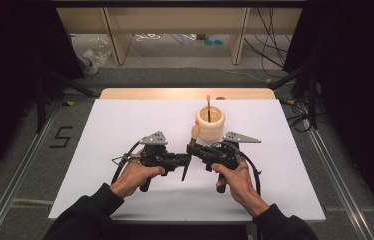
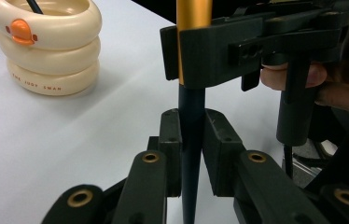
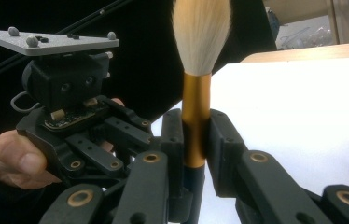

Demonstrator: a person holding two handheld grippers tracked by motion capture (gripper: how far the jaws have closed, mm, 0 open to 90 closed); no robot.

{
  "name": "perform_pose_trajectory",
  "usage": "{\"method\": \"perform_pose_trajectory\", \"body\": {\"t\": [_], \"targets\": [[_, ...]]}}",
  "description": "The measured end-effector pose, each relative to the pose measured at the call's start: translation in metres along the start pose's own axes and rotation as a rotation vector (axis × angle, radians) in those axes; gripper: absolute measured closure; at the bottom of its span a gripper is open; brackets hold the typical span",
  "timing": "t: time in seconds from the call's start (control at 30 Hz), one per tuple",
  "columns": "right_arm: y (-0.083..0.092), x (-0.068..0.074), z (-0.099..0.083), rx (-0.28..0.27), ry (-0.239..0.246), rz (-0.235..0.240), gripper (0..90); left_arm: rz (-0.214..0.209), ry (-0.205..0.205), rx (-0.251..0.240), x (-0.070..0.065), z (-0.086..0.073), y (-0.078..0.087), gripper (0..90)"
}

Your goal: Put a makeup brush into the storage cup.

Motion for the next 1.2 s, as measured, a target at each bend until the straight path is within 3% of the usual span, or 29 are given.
{"method": "perform_pose_trajectory", "body": {"t": [0.2,0.3,0.43,0.6,0.7,1.0,1.2], "targets": [[0.0,0.0,0.0,0.005,0.012,-0.005,78.2,-0.01,-0.008,0.0,0.0,0.0,0.0,76.9],[0.0,0.002,-0.001,0.014,0.002,-0.002,78.2,-0.008,-0.031,0.019,0.001,-0.001,0.001,67.9],[0.001,0.001,-0.001,0.011,0.016,-0.009,78.1,-0.007,-0.037,0.006,0.0,0.0,0.004,57.7],[0.003,0.001,0.001,0.007,0.029,-0.021,78.2,0.027,-0.074,0.02,-0.003,0.0,0.007,44.9],[0.005,0.0,0.002,0.001,0.044,-0.029,78.2,0.068,-0.102,0.03,-0.004,-0.001,0.011,39.8],[0.009,-0.002,0.007,-0.013,0.091,-0.058,78.2,0.116,-0.102,0.022,-0.007,-0.015,0.031,33.6],[0.012,-0.001,0.012,-0.02,0.121,-0.084,78.1,0.202,-0.127,0.017,-0.007,-0.025,0.047,30.9]]}}
Point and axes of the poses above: each handheld gripper's, and its own axes: y roughly backward along the jaws, z roughly out of its top, x roughly to its left, the point moved 2 cm from there along -y, roughly forward along the jaws, and after that the axes turned 14 degrees about -y, right-handed, at the moved point
